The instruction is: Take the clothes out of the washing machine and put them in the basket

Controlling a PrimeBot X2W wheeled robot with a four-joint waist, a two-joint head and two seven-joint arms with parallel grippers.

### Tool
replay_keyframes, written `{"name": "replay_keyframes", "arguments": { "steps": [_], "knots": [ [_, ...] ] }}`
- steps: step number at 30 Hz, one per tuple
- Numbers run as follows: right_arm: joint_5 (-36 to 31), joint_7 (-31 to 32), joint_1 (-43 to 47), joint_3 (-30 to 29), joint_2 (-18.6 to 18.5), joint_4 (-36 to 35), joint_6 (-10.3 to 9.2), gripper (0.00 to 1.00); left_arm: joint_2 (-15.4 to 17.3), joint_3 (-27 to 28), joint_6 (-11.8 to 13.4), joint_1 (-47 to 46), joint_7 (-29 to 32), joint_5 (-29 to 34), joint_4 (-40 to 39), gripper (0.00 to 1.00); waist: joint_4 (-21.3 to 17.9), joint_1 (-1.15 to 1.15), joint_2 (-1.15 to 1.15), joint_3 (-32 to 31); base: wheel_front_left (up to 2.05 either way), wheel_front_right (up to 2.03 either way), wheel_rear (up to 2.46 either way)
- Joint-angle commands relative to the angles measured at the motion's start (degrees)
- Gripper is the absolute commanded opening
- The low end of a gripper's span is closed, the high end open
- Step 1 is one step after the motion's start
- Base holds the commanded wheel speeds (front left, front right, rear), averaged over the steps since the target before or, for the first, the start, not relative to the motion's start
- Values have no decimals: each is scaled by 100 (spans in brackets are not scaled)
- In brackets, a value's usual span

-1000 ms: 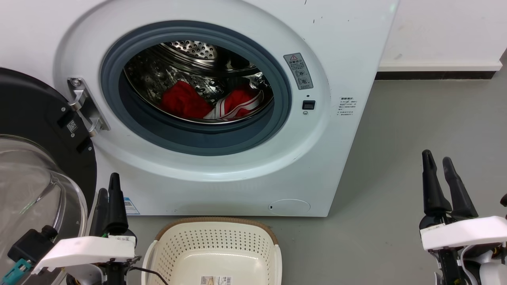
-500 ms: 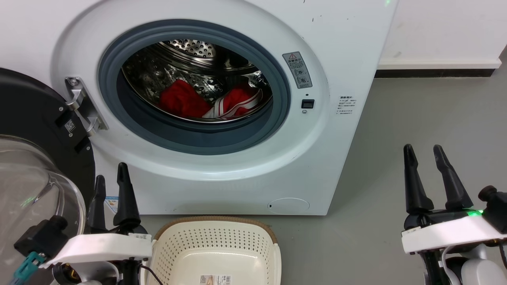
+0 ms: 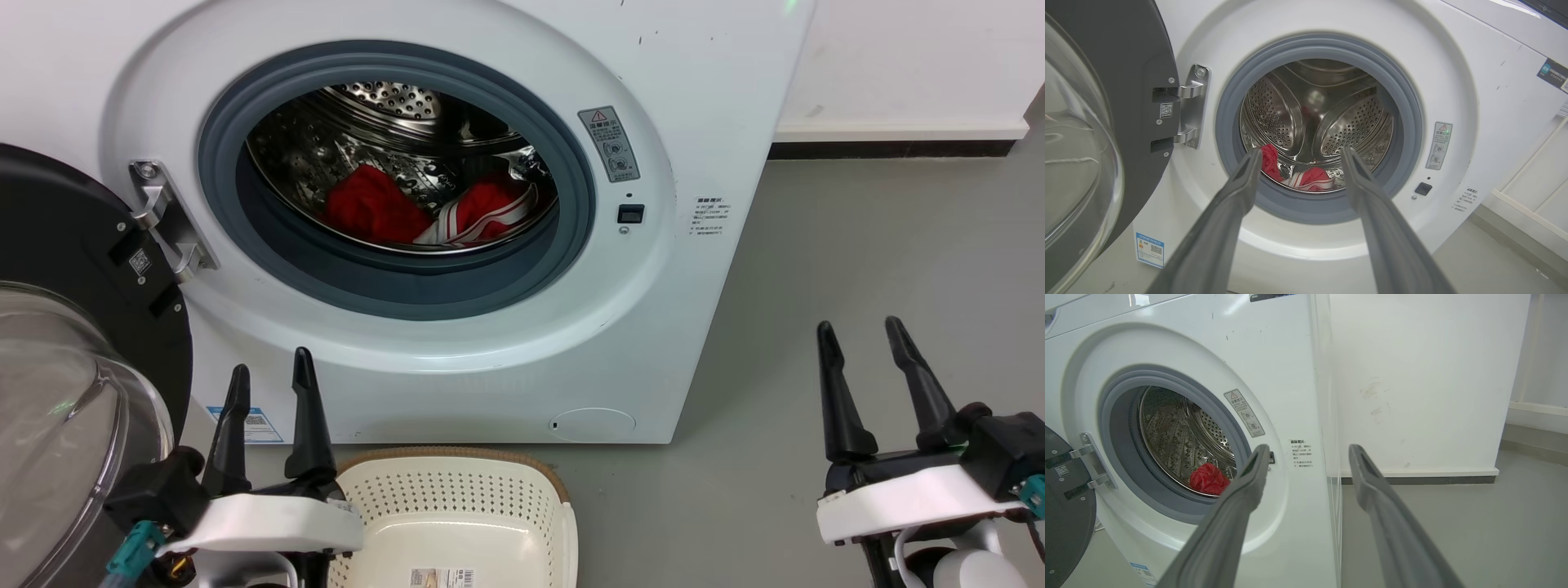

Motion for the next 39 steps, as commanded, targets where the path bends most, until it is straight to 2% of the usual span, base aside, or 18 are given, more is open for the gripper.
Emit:
{"name": "replay_keyframes", "arguments": {
  "steps": [1,7,10,16,23,33,39],
  "knots": [
    [-168,-49,-16,-36,-33,-39,-1,100,56,-60,57,15,-51,164,-59,100,0,0,0,0,0,0,0],
    [-497,-128,63,-20,-32,141,-2,100,183,-321,196,65,-137,519,75,100,-15,0,0,-7,0,0,0],
    [-345,-173,114,27,-32,298,-2,100,246,-435,178,79,-178,647,182,100,-20,0,0,-14,0,0,0],
    [-599,-233,126,69,-35,413,-2,100,296,-589,205,129,-243,892,311,100,-33,0,0,-22,0,0,0],
    [-937,-336,159,239,-35,468,-2,100,423,-818,431,153,-339,1358,282,100,-54,0,0,-20,0,0,0],
    [-1257,-437,150,298,-39,474,-2,100,465,-899,565,161,-440,1714,650,100,-73,0,0,-16,0,0,0],
    [-1142,-507,191,266,-41,538,-2,100,396,-790,665,229,-502,1858,700,100,-98,-1,0,6,0,0,0]
  ]
}}
